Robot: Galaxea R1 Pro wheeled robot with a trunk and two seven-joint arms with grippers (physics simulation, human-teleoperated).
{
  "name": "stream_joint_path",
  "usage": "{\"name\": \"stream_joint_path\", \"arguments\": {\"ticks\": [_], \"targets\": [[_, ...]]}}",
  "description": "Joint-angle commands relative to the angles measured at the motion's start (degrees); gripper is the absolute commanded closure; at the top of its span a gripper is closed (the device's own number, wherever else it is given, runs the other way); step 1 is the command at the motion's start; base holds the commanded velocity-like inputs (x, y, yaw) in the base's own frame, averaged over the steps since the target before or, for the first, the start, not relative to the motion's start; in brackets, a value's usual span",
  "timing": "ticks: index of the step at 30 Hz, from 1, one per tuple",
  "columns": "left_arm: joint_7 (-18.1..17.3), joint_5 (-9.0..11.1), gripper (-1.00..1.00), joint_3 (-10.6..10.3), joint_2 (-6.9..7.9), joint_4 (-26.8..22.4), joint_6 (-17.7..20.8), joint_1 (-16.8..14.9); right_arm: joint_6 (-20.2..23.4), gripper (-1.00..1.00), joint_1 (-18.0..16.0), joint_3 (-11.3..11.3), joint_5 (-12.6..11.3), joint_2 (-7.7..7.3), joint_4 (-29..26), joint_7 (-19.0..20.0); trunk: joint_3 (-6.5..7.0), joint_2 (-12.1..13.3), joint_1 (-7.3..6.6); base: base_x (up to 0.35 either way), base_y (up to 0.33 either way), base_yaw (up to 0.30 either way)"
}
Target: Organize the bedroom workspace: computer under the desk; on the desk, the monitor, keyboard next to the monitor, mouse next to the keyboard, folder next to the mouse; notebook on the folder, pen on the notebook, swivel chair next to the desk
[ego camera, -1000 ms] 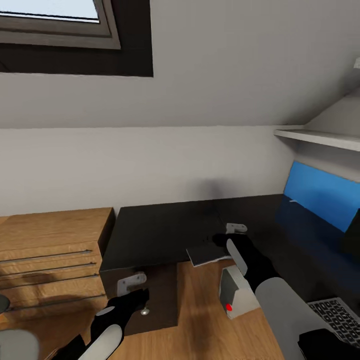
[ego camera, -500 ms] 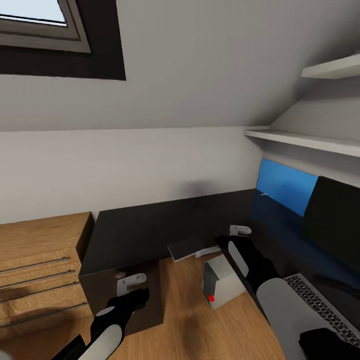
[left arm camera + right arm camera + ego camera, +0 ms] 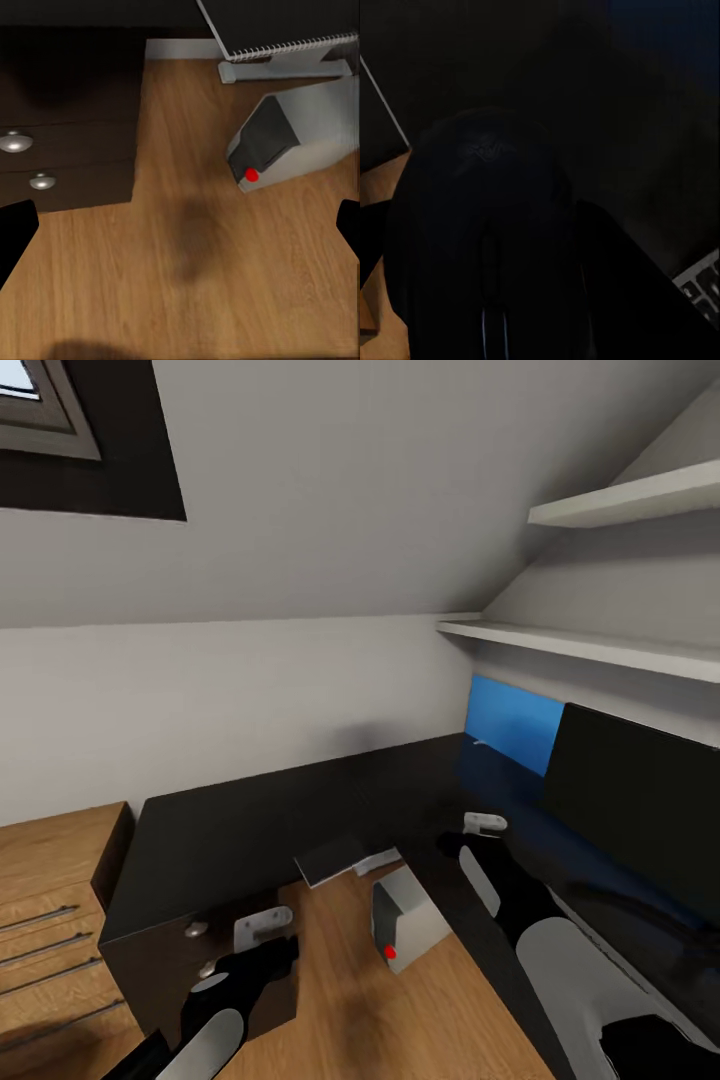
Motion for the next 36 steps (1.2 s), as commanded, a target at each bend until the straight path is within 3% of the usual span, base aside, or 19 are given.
{"name": "stream_joint_path", "arguments": {"ticks": [1,9,12,13,14,18,24,36], "targets": [[0.37,0.23,-1.0,-0.07,0.08,-0.1,0.23,-0.06,0.03,1.0,-0.06,0.25,-0.76,-0.03,-0.04,-0.55,-0.05,-0.06,0.01,0.0,0.0,-0.286],[0.37,0.25,-1.0,-0.08,0.17,-0.19,-0.01,-0.06,-1.54,1.0,-0.06,0.38,-0.5,-0.11,0.09,-0.39,0.14,-0.06,0.01,0.0,0.0,-0.285],[0.36,0.26,-1.0,-0.14,0.27,-0.3,-2.52,-0.06,-2.4,1.0,-0.06,0.41,-0.15,-0.36,0.38,-0.3,0.18,-0.06,0.01,0.0,0.0,-0.157],[0.33,0.29,-1.0,-0.23,0.4,-0.37,-3.55,-0.06,-3.51,1.0,-0.06,0.48,-0.08,-0.62,1.33,-0.26,0.18,-0.06,0.01,0.0,0.0,-0.06],[0.3,0.27,-1.0,-1.13,0.74,-0.55,-5.02,-0.06,-8.85,1.0,-0.15,0.64,0.83,-1.09,7.96,-0.06,0.18,-0.06,0.01,0.0,0.0,-0.016],[0.29,0.26,-1.0,-2.27,0.9,-0.7,-5.6,-0.06,-14.49,1.0,-0.31,0.69,3.64,-1.21,14.23,0.66,0.18,-0.06,0.01,0.0,0.0,-0.005],[0.28,0.26,-1.0,-2.93,0.91,-0.72,-5.69,-0.06,-15.32,1.0,-0.32,0.69,4.05,-1.25,14.85,2.4,0.18,-0.06,0.01,0.161,0.079,0.0],[0.28,0.26,-1.0,-3.27,0.86,-0.68,-5.53,-0.06,-15.13,1.0,-0.32,0.48,4.06,-1.28,14.58,2.22,0.18,-0.06,0.01,0.179,0.06,0.0]]}}
